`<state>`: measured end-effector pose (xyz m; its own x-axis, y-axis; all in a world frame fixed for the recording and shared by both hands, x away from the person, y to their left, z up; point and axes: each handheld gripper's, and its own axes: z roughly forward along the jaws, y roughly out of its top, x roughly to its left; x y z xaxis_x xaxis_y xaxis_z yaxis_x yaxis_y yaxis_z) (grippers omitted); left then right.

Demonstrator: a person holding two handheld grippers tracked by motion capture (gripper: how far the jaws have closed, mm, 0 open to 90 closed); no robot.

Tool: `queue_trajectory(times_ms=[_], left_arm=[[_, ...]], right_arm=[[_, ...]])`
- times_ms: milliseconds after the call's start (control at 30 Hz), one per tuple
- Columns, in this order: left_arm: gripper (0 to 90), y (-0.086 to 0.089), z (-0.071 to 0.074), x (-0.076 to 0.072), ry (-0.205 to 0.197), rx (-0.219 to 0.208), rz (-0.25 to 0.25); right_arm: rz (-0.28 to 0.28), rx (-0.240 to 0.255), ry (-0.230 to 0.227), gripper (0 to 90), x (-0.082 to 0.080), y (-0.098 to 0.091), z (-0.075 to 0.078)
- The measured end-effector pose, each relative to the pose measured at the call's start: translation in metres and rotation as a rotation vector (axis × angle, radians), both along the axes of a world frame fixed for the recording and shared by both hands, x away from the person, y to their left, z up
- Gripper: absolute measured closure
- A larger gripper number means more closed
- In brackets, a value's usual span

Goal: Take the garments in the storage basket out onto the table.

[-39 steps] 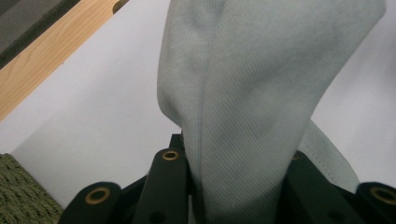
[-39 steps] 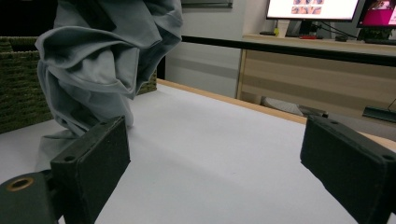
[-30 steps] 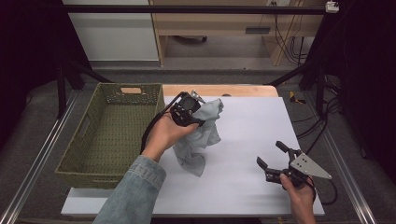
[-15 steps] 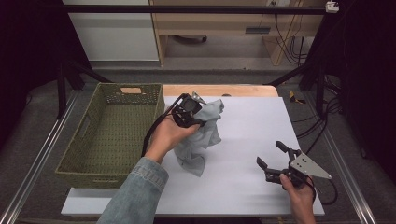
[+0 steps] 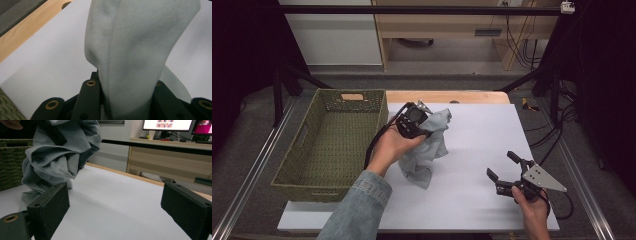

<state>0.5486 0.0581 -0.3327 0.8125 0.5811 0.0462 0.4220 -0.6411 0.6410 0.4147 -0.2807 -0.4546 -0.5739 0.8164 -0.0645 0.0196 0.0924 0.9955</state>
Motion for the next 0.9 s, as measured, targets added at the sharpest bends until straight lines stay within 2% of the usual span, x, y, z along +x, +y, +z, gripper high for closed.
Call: queue_trajectory(times_ms=[33,167,267,467,500,633,733,900], left_arm=[[73.2,0.001,0.0,0.0,0.0,0.011,-0.005],[73.1,0.0,-0.004,-0.001,0.005,0.003,-0.002],[73.1,0.001,-0.005,-0.001,0.006,0.013,-0.006],[73.0,0.003,-0.008,0.0,0.004,0.007,0.002],[73.0,0.003,-0.009,0.0,0.005,-0.009,0.01],[72.9,0.004,-0.012,0.001,0.009,0.0,0.008],[72.8,0.003,-0.016,0.001,0.017,-0.016,0.02],[72.7,0.002,-0.021,0.002,0.019,-0.012,0.024]], right_arm=[[0.0,-0.002,0.002,8.3,0.0,0.0,0.0],[-0.002,-0.006,0.003,8.3,0.0,0.001,0.0],[-0.001,0.002,0.001,8.3,0.0,0.001,0.0],[0.001,-0.006,0.004,8.3,0.0,0.0,0.0],[0.0,-0.002,0.003,8.3,0.0,0.001,0.0],[-0.001,-0.005,-0.001,8.3,0.0,0.001,0.0],[0.0,-0.006,-0.001,8.3,0.0,0.001,0.0],[0.002,-0.006,0.002,8.3,0.0,0.002,0.0]])
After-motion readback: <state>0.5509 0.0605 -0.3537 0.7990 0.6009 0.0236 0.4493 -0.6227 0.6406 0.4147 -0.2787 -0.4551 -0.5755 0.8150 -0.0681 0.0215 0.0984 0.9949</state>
